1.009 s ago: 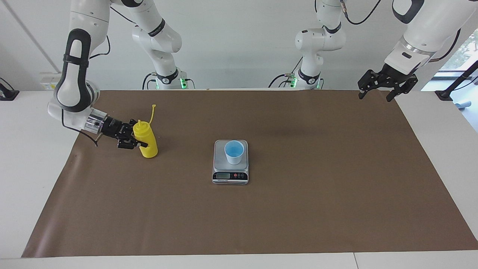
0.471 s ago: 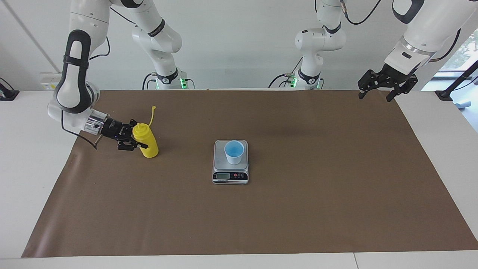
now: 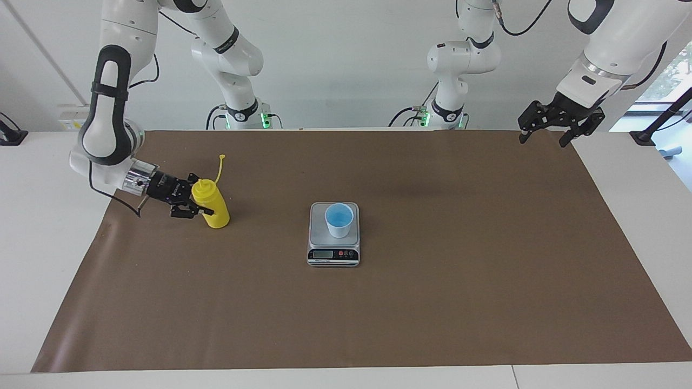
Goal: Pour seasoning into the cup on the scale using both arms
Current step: 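Carry the yellow bottle back and lower it onto the table, then open the right gripper and draw it back from the bottle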
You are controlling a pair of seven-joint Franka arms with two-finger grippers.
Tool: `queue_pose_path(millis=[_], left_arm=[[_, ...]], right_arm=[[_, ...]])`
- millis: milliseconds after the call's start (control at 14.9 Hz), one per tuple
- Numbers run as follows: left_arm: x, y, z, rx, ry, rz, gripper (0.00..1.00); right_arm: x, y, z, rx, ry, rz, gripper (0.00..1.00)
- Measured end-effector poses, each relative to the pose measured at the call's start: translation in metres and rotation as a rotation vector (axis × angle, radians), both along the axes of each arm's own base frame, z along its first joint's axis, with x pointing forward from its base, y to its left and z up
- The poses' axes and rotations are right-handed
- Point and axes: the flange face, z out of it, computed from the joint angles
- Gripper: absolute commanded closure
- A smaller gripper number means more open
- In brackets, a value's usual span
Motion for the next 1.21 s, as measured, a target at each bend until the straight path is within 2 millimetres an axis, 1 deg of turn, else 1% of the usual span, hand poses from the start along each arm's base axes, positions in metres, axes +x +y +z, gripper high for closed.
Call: queue_pose_path(millis=[67,135,202,269,404,606,875,1211], left_arm=[[0.000,0.000,0.000,0.000,0.000,0.000,0.00],[0.000,0.000,0.000,0.000,0.000,0.000,0.00],[0.000,0.000,0.000,0.000,0.000,0.000,0.00],[0.000,0.000,0.000,0.000,0.000,0.000,0.00],[0.000,0.000,0.000,0.000,0.000,0.000,0.00],[0.000,0.000,0.000,0.000,0.000,0.000,0.00],[0.000,0.000,0.000,0.000,0.000,0.000,0.00],[0.000,0.000,0.000,0.000,0.000,0.000,0.00]], right_arm=[[0.000,-0.001,-0.001,0.006,0.002,-0.004,0.54],[-0.001,-0.001,-0.001,0.007,0.002,-0.004,0.36],[-0.001,-0.001,-0.001,0.008,0.002,-0.004,0.09],[-0.001,-0.001,-0.001,0.008,0.002,-0.004,0.00],[0.000,-0.001,0.000,0.007,0.001,-0.003,0.00],[0.006,-0.001,0.007,0.010,-0.015,0.006,0.00],[0.015,-0.001,0.023,0.021,-0.046,0.028,0.00],[0.012,0.003,0.051,0.029,-0.075,0.078,0.00]])
